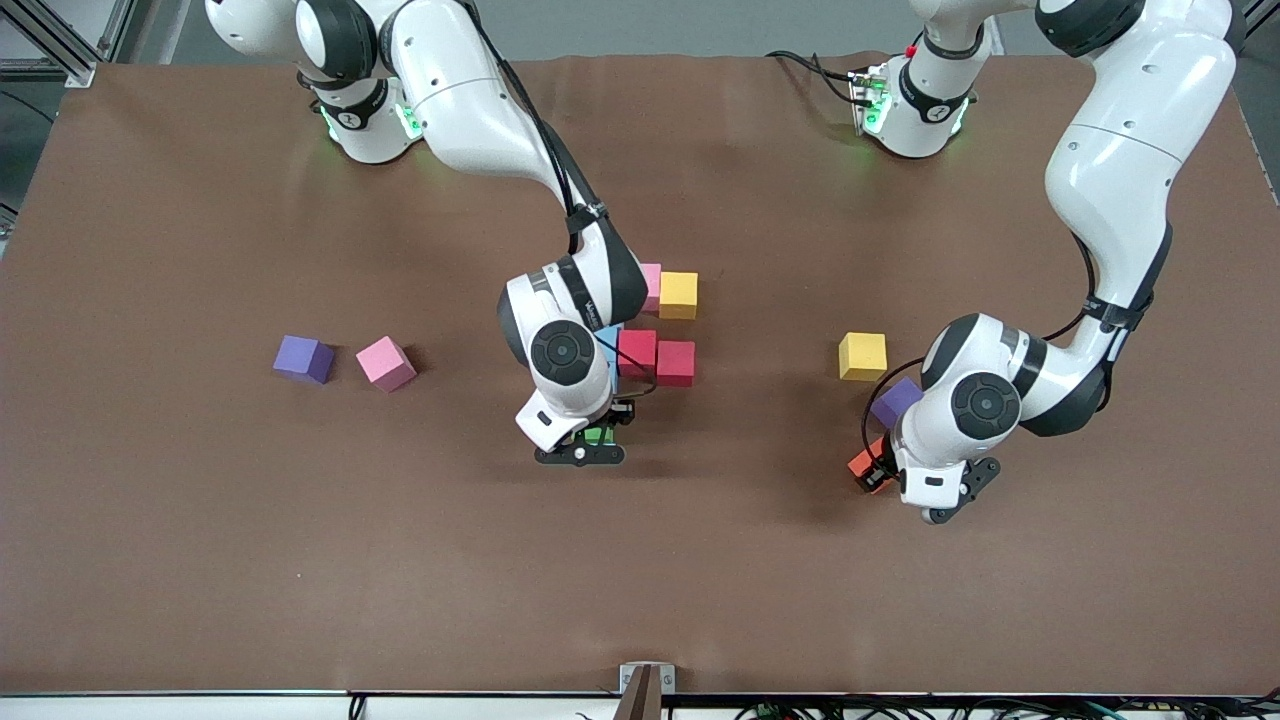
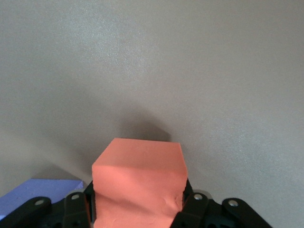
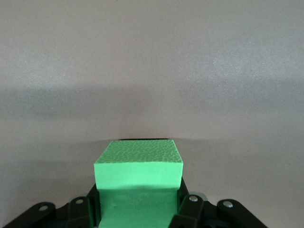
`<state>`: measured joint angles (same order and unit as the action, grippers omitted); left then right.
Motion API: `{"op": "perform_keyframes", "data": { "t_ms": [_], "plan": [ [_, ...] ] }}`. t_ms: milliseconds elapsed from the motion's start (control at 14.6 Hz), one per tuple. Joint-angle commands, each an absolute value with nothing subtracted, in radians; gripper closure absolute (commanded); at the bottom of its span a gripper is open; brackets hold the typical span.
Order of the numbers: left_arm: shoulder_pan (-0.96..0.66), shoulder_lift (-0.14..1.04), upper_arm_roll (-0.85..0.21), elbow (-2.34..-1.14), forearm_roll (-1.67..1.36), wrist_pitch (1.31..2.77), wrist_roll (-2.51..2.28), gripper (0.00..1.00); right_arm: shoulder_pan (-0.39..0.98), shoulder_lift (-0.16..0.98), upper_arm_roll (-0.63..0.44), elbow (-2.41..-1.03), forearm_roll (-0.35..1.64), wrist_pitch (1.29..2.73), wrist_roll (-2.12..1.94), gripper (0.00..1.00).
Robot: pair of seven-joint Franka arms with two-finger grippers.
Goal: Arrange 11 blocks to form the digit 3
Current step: 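Lower the green cube below the blue cube column with the right gripper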
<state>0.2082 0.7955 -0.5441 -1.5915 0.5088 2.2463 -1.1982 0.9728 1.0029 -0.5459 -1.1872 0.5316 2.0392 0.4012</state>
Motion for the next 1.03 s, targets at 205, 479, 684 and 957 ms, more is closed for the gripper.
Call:
{"op": "perform_keyframes", "data": {
  "t_ms": [205,479,684,957],
  "plan": [
    [0.213,0.802,-0.551,-1.583,0.523,2.244,-1.181,0.56,0.973,1.012,-0.543,-1.181,0.514,2.052,0.423,1.00],
    [0.213,0.802,-0.551,-1.583,0.523,2.244,-1.183,0.56,0.974,1.012,-0.543,-1.181,0.514,2.052,0.425,1.00],
    [0.213,0.804,-0.551,-1.583,0.523,2.244,-1.181,0.56,0.976,1.012,-0.543,-1.181,0.512,2.051,0.434,1.00],
    [0.213,0.804,-0.551,-1.583,0.523,2.244,-1.181,0.56,0.979,1.012,-0.543,-1.184,0.512,2.052,0.434,1.00]
  ]
}}
